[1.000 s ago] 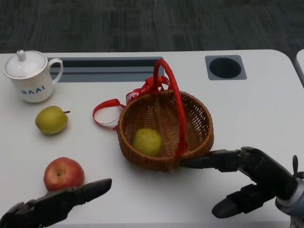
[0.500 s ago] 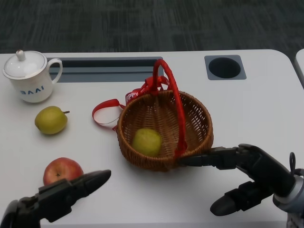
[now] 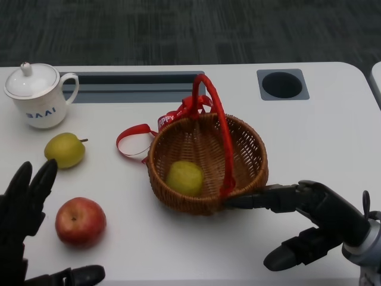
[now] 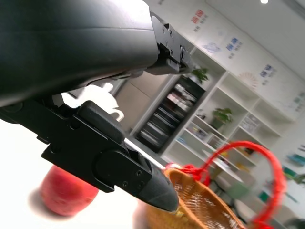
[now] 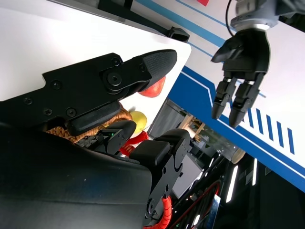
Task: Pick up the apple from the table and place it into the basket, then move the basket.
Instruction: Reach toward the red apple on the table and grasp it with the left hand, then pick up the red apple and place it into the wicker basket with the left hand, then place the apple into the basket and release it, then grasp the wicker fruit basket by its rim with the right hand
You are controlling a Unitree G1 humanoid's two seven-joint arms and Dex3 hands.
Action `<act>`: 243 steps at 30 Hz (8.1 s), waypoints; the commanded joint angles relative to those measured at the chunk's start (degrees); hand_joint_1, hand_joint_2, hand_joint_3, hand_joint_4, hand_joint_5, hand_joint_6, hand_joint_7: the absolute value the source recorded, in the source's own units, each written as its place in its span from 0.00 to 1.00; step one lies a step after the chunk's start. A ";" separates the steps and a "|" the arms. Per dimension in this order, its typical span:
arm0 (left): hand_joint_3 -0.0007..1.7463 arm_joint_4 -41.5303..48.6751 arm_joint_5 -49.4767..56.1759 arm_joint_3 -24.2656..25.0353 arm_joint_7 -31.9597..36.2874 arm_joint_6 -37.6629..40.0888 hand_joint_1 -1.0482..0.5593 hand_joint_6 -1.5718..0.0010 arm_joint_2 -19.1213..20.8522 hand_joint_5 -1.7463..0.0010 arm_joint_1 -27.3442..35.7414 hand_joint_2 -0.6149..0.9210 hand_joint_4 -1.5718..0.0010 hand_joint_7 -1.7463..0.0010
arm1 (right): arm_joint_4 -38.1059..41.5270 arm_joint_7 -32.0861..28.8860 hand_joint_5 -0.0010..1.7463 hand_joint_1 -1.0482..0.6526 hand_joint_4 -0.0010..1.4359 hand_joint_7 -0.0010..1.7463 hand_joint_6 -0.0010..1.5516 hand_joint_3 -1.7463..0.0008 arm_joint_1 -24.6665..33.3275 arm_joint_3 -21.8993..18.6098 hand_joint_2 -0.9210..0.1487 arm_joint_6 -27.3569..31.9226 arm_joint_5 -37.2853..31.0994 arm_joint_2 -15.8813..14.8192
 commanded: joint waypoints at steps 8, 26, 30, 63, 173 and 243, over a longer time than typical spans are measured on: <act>0.00 27.75 1.84 -4.95 12.79 -2.07 0.17 0.87 5.09 0.97 -13.51 0.88 0.88 0.99 | -0.89 -0.13 0.00 0.32 0.49 0.00 0.42 1.00 0.72 -0.79 0.05 0.08 0.32 -0.71; 0.00 63.80 -0.44 -15.80 25.56 2.30 0.23 0.72 6.77 0.98 -30.73 0.88 0.74 0.98 | -2.76 -0.18 0.00 0.32 0.50 0.00 0.43 1.00 1.85 -0.68 0.05 0.61 0.60 -1.11; 0.00 67.70 -1.15 -17.65 27.12 5.21 0.22 0.70 6.75 0.98 -32.20 0.88 0.72 0.99 | -3.26 -0.02 0.00 0.32 0.50 0.00 0.42 1.00 2.07 -0.61 0.05 0.87 0.87 -1.28; 0.00 50.48 -32.67 -6.86 -1.75 -8.35 0.49 0.41 -7.58 0.99 -27.56 0.94 0.27 1.00 | -2.15 -0.47 0.00 0.32 0.54 0.00 0.45 0.99 2.37 -0.62 0.00 0.26 0.44 0.42; 0.00 25.53 -17.87 -24.00 -18.11 24.05 0.18 0.85 6.20 0.98 -44.77 0.92 0.94 0.98 | -7.43 -3.78 0.01 0.35 0.59 0.01 0.49 0.97 5.02 1.31 0.00 0.81 0.50 -0.47; 0.00 -10.51 -28.31 -12.46 -21.56 27.33 0.34 0.57 7.28 1.00 -14.05 0.90 0.51 1.00 | 23.94 -35.89 0.01 0.31 0.62 0.01 0.47 1.00 -29.27 21.89 0.01 20.94 -52.83 -6.43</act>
